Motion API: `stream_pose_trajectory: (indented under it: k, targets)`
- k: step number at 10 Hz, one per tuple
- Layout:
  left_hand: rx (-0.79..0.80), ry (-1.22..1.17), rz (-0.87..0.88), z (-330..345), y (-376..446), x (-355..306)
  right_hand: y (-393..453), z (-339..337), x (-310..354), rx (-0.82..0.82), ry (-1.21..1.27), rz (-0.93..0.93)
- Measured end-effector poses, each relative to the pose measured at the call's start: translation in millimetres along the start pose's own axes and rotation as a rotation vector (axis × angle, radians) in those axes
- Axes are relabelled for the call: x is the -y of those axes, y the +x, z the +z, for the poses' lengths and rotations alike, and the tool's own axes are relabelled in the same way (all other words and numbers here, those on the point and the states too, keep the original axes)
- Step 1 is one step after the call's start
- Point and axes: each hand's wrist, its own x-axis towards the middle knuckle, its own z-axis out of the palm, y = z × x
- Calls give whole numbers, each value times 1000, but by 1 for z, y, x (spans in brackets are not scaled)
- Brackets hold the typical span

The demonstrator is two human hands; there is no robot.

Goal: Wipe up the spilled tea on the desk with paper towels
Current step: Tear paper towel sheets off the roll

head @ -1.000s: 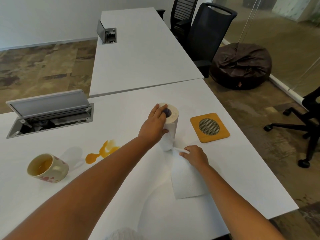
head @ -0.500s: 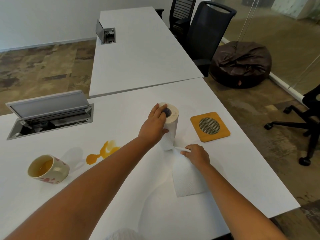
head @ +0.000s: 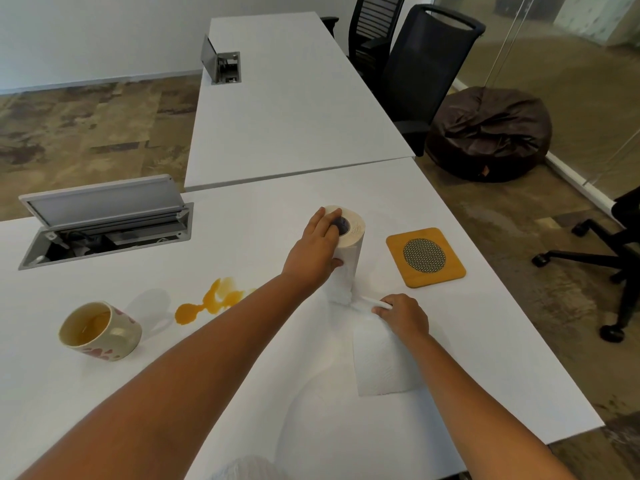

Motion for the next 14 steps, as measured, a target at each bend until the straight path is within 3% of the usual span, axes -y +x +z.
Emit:
stream_pose_trajectory:
  k: [3,4,6,7,8,9,10,12,14]
  targets:
    - [2,-5,-4,0,0,0,-2,-19,-30,-91,61,84]
    - [3,-4,-5,0,0,-1,-7,-24,-24,-75,133,11]
    - [5,-9,-6,-3,-1,-4,-39,5,12,264,92,-188]
    - [-4,-20,-17,-3,-1,-6,-50,35,43,307,67,-268]
    - [1,-25,-28,-3,-4,-6,-60,61,82,233,100,-293]
    - [-3,-39,-31,-3,-7,-3,-57,80,109,184,255,-214]
    - [-26,-66,-38,-1,-7,-5,-56,79,116,41,-272,-447]
    - [-89,-79,17,4,-11,-9,-47,80,128,158,480,-159]
    - [-82,-162,31,1,-13,-10,-50,51,65,29,501,-119]
